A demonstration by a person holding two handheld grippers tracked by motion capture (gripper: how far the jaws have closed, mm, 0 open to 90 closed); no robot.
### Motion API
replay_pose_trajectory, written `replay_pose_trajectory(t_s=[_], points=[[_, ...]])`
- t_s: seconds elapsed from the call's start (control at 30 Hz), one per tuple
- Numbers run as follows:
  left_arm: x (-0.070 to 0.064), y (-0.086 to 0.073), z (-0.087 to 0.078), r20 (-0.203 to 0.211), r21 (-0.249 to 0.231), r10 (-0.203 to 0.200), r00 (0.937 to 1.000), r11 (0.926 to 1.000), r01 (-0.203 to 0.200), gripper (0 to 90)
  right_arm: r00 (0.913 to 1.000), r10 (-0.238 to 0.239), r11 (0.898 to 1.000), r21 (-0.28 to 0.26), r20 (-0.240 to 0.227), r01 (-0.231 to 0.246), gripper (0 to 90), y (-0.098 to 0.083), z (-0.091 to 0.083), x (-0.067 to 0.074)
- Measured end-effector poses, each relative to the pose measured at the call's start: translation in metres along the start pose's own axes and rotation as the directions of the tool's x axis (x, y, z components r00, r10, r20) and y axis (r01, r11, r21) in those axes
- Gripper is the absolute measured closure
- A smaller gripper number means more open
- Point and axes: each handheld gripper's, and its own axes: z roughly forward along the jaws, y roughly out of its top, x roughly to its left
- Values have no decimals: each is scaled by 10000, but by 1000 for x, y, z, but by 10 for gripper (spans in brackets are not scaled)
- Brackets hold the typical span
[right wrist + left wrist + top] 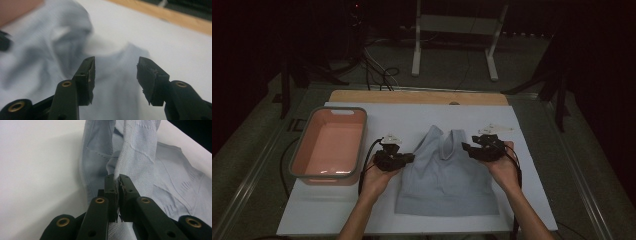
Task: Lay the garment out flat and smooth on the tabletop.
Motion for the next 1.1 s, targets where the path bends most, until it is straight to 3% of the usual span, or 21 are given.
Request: replay_pose_trajectory(t_s=[0.3, 0.57, 0.7, 0.8, 1.1], points=[[0, 0, 0, -154, -22, -40, 9999, 10000, 39, 868, 9974, 592, 9908, 1198, 403, -637, 522, -42, 2, -24], [2, -2, -2, -285, -47, -169, 9995, 9998, 167, 869, 9958, 912, 9701, 2252, 82, -907, 605, -63, 9, -31], [4, -3, -2, -350, -47, -242, 9991, 9997, 241, 870, 9897, 1372, 9660, 2266, -416, -1244, 774, -69, 6, -32], [5, -4, -3, -381, -31, -277, 9989, 9996, 276, 869, 9908, 1273, 9674, 2263, -464, -1137, 877, -71, -1, -31], [3, -3, -1, -442, -16, -350, 9984, 9994, 350, 869, 9927, 1196, 9786, 1704, -135, -1155, 899, -71, -24, -33]])
